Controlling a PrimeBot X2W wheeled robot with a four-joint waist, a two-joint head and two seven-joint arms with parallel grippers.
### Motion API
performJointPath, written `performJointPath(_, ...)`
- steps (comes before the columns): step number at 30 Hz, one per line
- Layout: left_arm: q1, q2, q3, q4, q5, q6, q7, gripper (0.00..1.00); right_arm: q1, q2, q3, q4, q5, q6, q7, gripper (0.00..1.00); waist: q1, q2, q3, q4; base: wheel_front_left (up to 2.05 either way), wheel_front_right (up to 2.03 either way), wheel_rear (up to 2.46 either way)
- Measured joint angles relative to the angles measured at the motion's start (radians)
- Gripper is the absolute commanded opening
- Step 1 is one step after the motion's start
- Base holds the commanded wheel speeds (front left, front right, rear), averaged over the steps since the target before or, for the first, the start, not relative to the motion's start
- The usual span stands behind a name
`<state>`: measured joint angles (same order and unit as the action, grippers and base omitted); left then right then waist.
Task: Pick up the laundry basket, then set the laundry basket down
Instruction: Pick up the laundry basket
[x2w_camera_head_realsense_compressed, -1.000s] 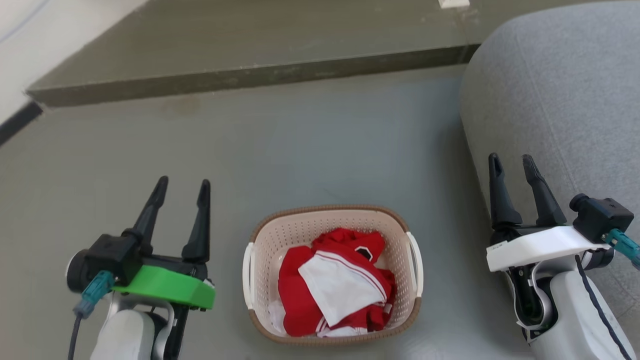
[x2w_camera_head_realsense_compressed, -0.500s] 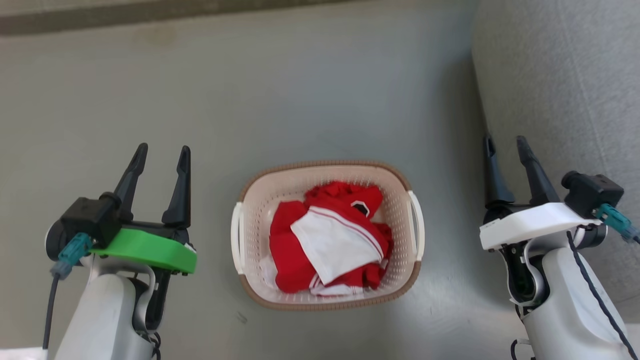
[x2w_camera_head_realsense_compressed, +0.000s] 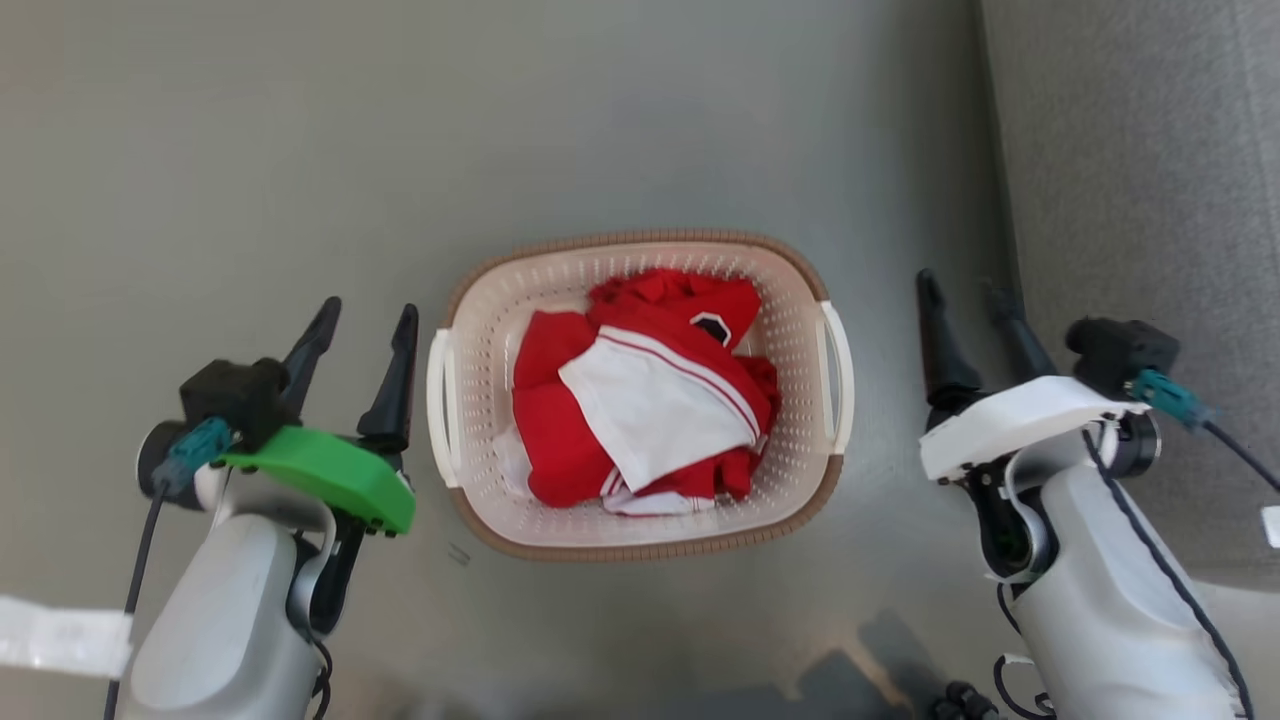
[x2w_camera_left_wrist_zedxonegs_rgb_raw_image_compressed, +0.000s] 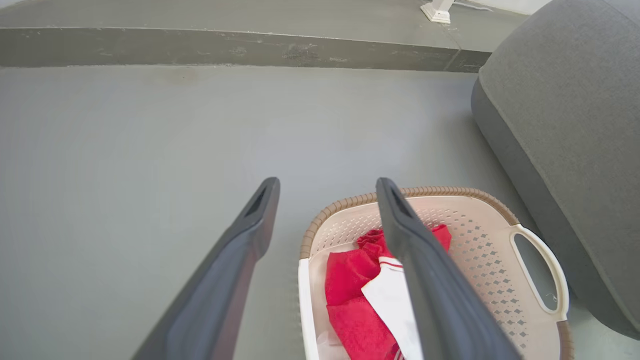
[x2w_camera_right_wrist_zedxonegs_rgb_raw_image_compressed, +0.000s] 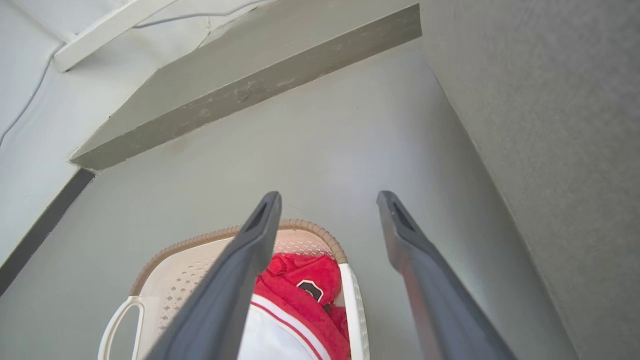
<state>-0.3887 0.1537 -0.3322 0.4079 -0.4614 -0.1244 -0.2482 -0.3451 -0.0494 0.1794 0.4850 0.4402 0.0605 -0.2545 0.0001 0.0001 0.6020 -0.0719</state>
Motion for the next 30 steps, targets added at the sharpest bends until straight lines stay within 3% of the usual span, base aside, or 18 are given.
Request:
performJointPath(13, -0.144, 0.019, -0.088, 0.172, -0.072, 0.000, 0.073, 1.00, -0.119, -0.002, 0.128, 0.230, 0.060, 0.009, 0.000, 1.00, 0.0000, 0.0000, 0.149, -0.012, 0.00, 0.00, 0.00)
performJointPath(30, -0.281, 0.019, -0.184, 0.306, -0.196, 0.000, 0.175, 1.00, -0.315, -0.008, 0.267, 0.388, 0.171, 0.012, 0.004, 1.00, -0.0001, 0.0000, 0.300, -0.019, 0.00, 0.00, 0.00)
